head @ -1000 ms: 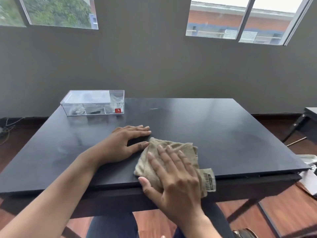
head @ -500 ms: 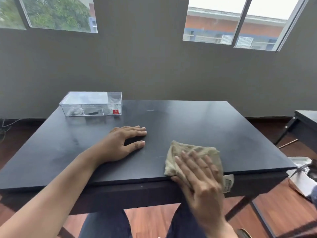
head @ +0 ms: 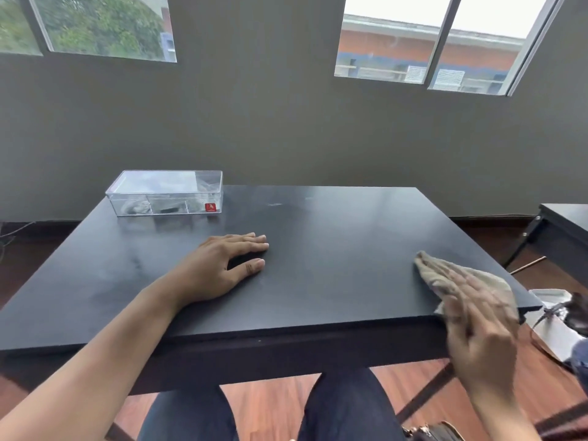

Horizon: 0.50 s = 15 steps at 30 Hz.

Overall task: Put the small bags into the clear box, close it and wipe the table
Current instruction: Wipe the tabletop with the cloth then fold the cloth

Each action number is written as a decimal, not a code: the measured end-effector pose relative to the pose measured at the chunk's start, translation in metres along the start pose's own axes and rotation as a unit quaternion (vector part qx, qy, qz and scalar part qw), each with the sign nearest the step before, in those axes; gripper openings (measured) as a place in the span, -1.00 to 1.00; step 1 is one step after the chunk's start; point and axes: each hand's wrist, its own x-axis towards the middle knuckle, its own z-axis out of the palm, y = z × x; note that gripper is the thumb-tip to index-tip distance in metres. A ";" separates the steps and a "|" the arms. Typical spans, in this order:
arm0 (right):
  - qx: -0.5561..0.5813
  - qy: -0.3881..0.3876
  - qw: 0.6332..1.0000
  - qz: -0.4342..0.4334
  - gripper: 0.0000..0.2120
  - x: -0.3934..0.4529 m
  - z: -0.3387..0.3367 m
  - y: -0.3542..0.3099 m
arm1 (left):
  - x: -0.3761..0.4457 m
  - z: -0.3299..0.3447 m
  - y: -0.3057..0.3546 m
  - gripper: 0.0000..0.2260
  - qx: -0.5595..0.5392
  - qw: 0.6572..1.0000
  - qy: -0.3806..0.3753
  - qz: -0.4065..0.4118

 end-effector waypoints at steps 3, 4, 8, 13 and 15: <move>-0.019 0.075 0.994 0.071 -0.62 0.004 0.015 -0.013 | 0.002 0.000 0.001 -0.55 -0.005 1.000 0.008 -0.002; -0.018 0.096 0.993 0.068 -0.66 0.001 0.025 -0.033 | 0.002 0.000 0.002 -0.57 -0.006 1.000 0.012 -0.001; 0.058 0.094 0.993 -0.037 -0.76 -0.027 0.060 -0.132 | -0.002 -0.002 0.004 -0.67 -0.015 0.999 0.027 -0.009; 0.075 -0.053 0.989 -0.114 -0.73 -0.027 0.062 -0.186 | -0.011 -0.012 -0.004 -0.80 -0.002 0.994 0.098 -0.048; 0.086 -0.135 0.981 -0.105 -0.69 -0.004 0.052 -0.176 | -0.015 -0.016 -0.012 -0.76 0.029 0.989 0.128 -0.073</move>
